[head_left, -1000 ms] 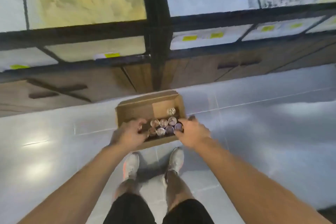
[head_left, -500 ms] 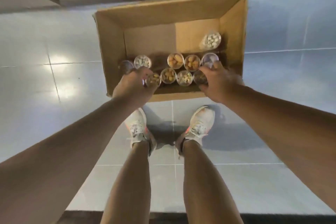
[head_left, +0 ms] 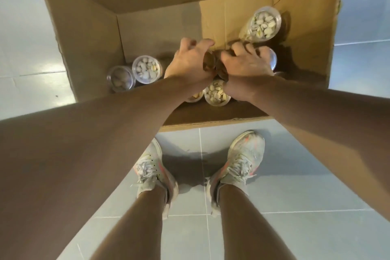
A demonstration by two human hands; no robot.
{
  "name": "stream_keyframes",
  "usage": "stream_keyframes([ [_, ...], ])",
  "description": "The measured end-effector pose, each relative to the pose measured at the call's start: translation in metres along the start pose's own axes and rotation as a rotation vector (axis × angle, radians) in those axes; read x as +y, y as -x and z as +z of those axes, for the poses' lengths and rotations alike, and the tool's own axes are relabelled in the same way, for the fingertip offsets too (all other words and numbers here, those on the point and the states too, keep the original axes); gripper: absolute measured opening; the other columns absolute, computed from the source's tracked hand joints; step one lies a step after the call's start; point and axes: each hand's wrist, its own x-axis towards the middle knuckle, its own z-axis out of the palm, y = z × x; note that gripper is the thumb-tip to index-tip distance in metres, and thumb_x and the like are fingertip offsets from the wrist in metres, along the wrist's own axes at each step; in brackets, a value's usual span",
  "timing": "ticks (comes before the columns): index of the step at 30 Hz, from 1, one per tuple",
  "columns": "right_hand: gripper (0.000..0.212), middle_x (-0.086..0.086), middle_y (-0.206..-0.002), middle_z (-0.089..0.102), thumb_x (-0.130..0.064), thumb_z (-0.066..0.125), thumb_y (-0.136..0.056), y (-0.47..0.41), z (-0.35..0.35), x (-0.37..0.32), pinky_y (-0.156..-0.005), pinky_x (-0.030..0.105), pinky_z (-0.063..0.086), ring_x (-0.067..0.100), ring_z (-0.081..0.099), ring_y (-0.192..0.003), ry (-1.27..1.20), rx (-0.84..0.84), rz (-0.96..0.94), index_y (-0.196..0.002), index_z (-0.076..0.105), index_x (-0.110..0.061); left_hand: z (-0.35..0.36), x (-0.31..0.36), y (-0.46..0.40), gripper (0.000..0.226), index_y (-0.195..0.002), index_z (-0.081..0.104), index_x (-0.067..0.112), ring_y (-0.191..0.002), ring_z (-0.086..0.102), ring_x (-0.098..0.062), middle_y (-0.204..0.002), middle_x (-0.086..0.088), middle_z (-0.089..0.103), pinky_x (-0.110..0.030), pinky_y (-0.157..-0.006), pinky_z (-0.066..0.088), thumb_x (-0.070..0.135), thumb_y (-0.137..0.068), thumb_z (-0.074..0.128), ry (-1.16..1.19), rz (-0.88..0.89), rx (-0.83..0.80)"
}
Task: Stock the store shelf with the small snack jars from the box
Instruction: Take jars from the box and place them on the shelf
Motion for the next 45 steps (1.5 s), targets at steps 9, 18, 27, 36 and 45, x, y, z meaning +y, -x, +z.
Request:
stream_keyframes([
  [9,0.068,0.014,-0.135,0.044,-0.020,0.072,-0.087,-0.007,0.010,0.013,-0.105,0.052,0.034,0.036,0.044,-0.127,0.007,0.029,-0.072,-0.144,0.034,-0.025,-0.005,-0.002,-0.008,0.067,-0.134,0.051,0.032,-0.113,0.051,-0.021,-0.127,-0.003,0.043,-0.032,-0.099,0.046,0.042,-0.074,0.080,0.035,0.015,-0.090],
  [18,0.082,0.030,-0.123,0.051,-0.032,0.081,-0.078,0.052,-0.023,0.008,-0.084,0.059,0.054,0.050,0.055,-0.108,-0.142,0.219,-0.141,-0.141,0.028,-0.024,-0.057,0.025,0.027,0.059,-0.131,0.052,0.028,-0.096,0.054,-0.021,-0.116,0.000,0.047,-0.029,-0.078,0.041,0.026,-0.077,0.075,-0.034,0.090,-0.010],
  [27,0.074,0.016,-0.131,0.042,-0.058,0.047,-0.088,0.175,-0.168,0.038,-0.091,0.053,0.055,0.040,0.053,-0.113,-0.290,0.237,0.000,-0.155,0.020,-0.041,-0.188,0.137,0.131,0.062,-0.138,0.047,0.039,-0.120,0.054,-0.021,-0.140,0.005,0.047,-0.036,-0.095,0.048,0.039,-0.082,0.075,-0.246,0.335,0.009],
  [36,0.074,0.015,-0.110,0.053,-0.061,0.042,-0.082,0.388,-0.372,0.081,-0.082,0.051,0.053,0.043,0.054,-0.098,-0.365,0.603,0.352,-0.151,0.039,-0.035,-0.352,0.323,0.316,0.067,-0.144,0.050,0.043,-0.117,0.052,-0.008,-0.125,0.016,0.048,-0.028,-0.102,0.043,0.057,-0.079,0.061,-0.295,0.653,0.050],
  [45,0.066,0.015,-0.087,0.049,-0.057,0.049,-0.087,0.651,-0.471,0.051,-0.069,0.048,0.053,0.040,0.054,-0.078,-0.351,0.913,0.683,-0.148,0.052,-0.030,-0.431,0.457,0.531,0.058,-0.143,0.054,0.041,-0.103,0.049,0.004,-0.119,0.018,0.049,-0.014,-0.094,0.037,0.038,-0.088,0.069,-0.254,1.133,0.086],
])
